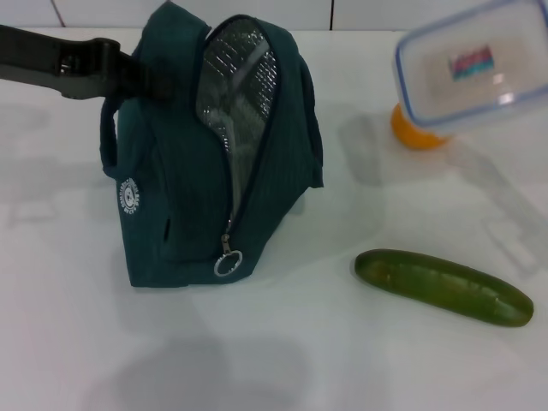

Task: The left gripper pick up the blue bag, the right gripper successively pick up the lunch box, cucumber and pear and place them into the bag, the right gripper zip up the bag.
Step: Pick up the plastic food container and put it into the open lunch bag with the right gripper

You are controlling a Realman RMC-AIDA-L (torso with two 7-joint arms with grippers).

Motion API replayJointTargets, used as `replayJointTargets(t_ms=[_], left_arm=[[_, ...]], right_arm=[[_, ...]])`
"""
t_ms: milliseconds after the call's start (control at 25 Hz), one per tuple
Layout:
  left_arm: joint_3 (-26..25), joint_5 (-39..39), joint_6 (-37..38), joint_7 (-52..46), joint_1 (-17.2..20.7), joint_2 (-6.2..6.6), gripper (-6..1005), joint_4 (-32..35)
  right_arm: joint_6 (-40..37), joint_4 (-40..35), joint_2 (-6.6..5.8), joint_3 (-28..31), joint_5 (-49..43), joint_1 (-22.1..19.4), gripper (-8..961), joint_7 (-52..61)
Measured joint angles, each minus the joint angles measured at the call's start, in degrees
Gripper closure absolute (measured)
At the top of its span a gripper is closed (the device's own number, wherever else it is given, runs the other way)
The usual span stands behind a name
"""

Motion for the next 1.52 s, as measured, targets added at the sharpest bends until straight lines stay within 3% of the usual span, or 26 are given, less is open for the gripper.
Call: replayJointTargets(t_ms=[480,720,960,1520], left_arm=[[1.8,-1.5,0.0,-0.3,-2.7,-0.91,959,-1.6],[1.9,-1.6,0.0,-0.3,-4.4,-1.49,959,-2.9],[2.0,-1.7,-0.1,-0.1,-4.9,-2.12,959,-2.9],[0.6,-3.1,-1.1,0.4,-3.6,-2.14,959,-4.3]], right_arm=[[-0.6,-1.8,0.08,-1.9,2.4,12.4,815,3.5],[2.9,-2.1,0.08,-8.7,6.3,16.3,807,4.1],[7.7,-4.5,0.08,-17.9,11.4,16.9,799,3.6],[12.3,-4.8,0.08,-26.4,11.4,12.4,780,2.4]])
